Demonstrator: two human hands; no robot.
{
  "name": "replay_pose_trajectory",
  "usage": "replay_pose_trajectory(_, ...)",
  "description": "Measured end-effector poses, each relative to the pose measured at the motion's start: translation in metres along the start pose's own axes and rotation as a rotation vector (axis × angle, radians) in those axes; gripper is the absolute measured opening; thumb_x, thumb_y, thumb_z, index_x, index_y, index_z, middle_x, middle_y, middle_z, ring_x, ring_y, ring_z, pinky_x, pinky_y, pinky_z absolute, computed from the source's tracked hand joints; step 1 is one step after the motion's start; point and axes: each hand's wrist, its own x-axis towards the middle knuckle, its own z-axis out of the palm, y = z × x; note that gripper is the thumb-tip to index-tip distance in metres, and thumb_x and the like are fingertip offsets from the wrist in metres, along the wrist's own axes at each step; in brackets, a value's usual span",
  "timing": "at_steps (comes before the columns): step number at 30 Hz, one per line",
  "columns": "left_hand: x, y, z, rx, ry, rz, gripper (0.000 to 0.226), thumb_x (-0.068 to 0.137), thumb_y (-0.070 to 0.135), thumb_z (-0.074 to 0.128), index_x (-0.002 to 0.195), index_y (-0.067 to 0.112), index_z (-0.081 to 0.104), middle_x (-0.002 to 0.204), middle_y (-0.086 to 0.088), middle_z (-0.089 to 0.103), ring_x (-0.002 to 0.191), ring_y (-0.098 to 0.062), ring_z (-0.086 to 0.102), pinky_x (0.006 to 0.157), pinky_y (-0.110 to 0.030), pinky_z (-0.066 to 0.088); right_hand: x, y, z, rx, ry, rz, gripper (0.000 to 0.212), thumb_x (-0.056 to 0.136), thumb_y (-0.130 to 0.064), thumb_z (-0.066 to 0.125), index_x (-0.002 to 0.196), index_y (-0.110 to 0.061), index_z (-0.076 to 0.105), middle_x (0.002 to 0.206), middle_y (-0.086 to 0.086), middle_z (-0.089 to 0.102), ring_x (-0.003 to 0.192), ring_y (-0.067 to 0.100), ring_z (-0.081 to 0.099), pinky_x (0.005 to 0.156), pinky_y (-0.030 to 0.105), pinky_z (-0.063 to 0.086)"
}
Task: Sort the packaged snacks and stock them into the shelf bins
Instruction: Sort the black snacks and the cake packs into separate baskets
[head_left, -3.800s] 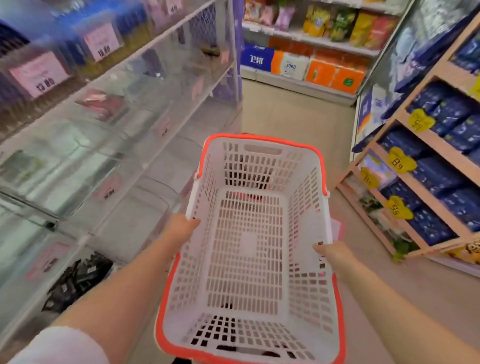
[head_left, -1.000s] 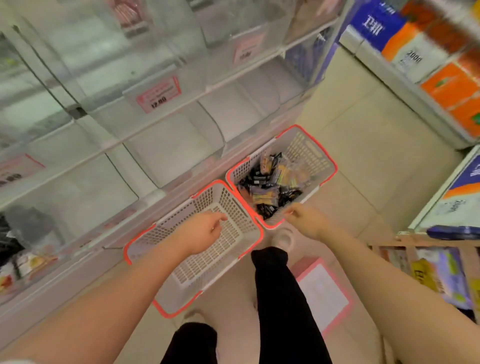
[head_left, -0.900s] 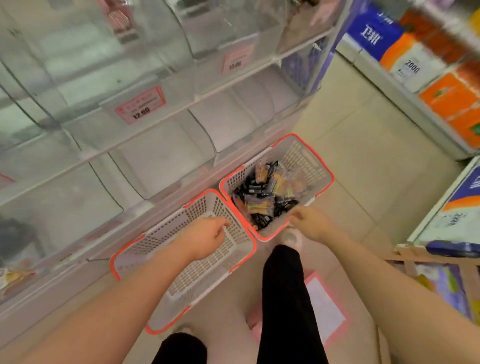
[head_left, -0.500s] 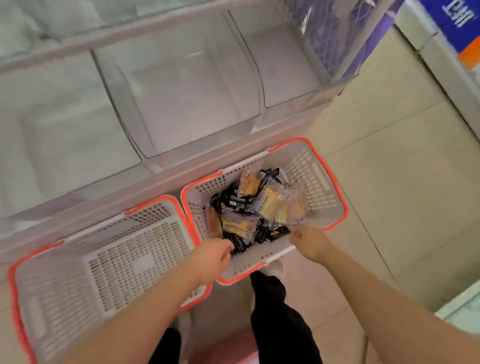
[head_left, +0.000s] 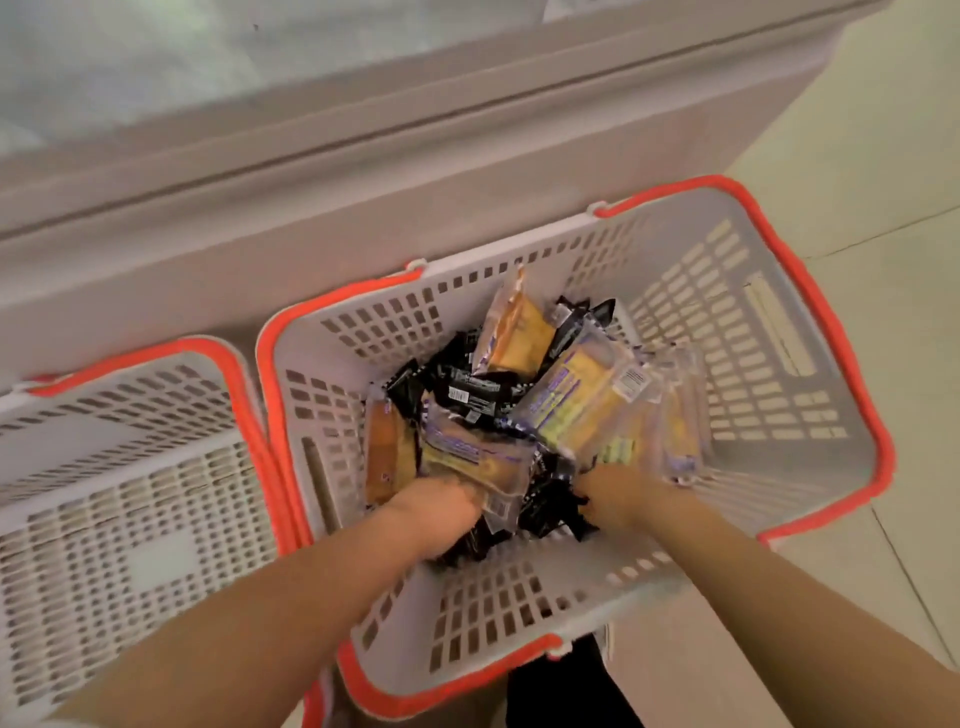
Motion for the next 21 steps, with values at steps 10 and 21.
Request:
replay_pose_trajectory(10, 0.027, 0.010, 0.028, 0.491, 0.063, 0.105, 0.040, 0.098, 0.012, 0.038, 0.137, 0.006, 0.041, 0.142, -0.009, 0.035, 0.127, -0.027, 0.030, 0.103, -0.037, 0.028, 0.009, 0.012, 0.004, -0.045, -0.054, -0.180, 0.052, 0.089, -0.054, 0.050, 0.124, -0.014, 0.053, 0.126, 0.007, 0.055, 0.107, 0.022, 0.053, 0.086, 0.031, 0.041)
replay_pose_trajectory(21, 0.022, 0.007, 0.035, 0.383, 0.009, 0.031, 0.040, 0.097, 0.012, 0.039, 0.137, 0.007, 0.038, 0.139, -0.014, 0.041, 0.127, -0.029, 0.038, 0.103, -0.039, 0.030, 0.027, -0.029, 0.019, -0.349, 0.256, -0.296, 0.067, 0.092, -0.047, 0.049, 0.142, -0.008, 0.029, 0.143, 0.011, 0.032, 0.126, 0.027, 0.038, 0.095, 0.038, 0.039)
